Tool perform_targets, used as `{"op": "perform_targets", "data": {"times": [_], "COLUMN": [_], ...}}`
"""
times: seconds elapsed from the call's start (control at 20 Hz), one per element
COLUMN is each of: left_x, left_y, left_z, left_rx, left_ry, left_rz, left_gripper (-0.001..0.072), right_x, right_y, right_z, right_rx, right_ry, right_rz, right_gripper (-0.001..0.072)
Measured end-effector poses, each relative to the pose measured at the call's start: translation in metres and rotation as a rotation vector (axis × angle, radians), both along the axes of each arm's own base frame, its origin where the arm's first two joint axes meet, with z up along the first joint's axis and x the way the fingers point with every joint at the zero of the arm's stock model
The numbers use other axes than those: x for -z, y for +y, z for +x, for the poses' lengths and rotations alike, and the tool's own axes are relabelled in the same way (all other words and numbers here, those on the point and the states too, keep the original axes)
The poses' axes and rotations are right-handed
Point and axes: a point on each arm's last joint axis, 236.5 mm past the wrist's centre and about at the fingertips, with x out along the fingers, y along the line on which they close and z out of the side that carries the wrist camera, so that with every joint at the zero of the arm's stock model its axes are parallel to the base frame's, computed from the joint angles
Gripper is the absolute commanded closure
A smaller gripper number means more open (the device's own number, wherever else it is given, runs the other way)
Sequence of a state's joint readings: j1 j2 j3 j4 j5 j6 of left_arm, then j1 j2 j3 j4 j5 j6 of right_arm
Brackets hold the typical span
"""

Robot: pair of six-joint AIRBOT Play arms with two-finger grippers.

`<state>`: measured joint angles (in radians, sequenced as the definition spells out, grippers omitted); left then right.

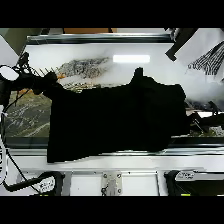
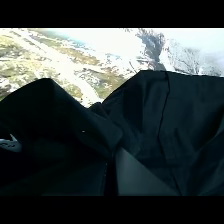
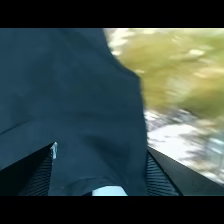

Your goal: Fold the clothes and pants, and hang the long-sleeved shirts on hangers.

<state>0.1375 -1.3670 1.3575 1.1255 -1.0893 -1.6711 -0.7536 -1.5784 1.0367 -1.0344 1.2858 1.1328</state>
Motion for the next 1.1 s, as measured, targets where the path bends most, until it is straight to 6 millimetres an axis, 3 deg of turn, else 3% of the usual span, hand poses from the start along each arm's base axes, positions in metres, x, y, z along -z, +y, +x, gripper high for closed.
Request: {"op": "perform_targets", "data": {"times": [0.05, 0.1, 0.15, 0.3, 0.4, 0.6, 0.75, 0.9, 1.0, 1.1], "left_x": [0.0, 0.0, 0.0, -0.003, -0.014, -0.053, -0.091, -0.101, -0.093, -0.085], "left_y": [0.0, 0.0, 0.0, 0.0, -0.005, -0.036, -0.073, -0.11, -0.125, -0.129], "left_z": [0.0, 0.0, 0.0, 0.005, 0.017, 0.068, 0.119, 0.146, 0.152, 0.152], "left_rx": [0.0, 0.0, 0.0, -0.011, -0.006, 0.049, 0.085, 0.095, 0.085, 0.076], "left_ry": [0.0, 0.0, 0.0, -0.016, -0.047, -0.163, -0.289, -0.368, -0.39, -0.391], "left_rz": [0.0, 0.0, 0.0, -0.003, -0.002, -0.005, -0.031, -0.068, -0.085, -0.088], "left_gripper": [0.0695, 0.0695, 0.0695, 0.0696, 0.0696, 0.0696, 0.0696, 0.0682, 0.012, 0.0098], "right_x": [0.002, 0.003, 0.003, 0.0, -0.013, -0.07, -0.128, -0.194, -0.237, -0.272], "right_y": [0.005, 0.01, 0.014, 0.02, 0.025, 0.052, 0.102, 0.182, 0.239, 0.296], "right_z": [0.002, 0.004, 0.005, 0.008, 0.009, 0.016, 0.021, 0.02, 0.016, 0.008], "right_rx": [-0.014, -0.029, -0.044, -0.066, -0.088, -0.192, -0.318, -0.453, -0.524, -0.583], "right_ry": [0.001, 0.003, 0.003, -0.007, -0.028, -0.137, -0.284, -0.501, -0.664, -0.797], "right_rz": [0.003, 0.006, 0.006, 0.003, -0.009, -0.08, -0.121, -0.078, -0.011, 0.084], "right_gripper": [0.0369, 0.0635, 0.0698, 0.0699, 0.0699, 0.0699, 0.0699, 0.0699, 0.0699, 0.0698]}}
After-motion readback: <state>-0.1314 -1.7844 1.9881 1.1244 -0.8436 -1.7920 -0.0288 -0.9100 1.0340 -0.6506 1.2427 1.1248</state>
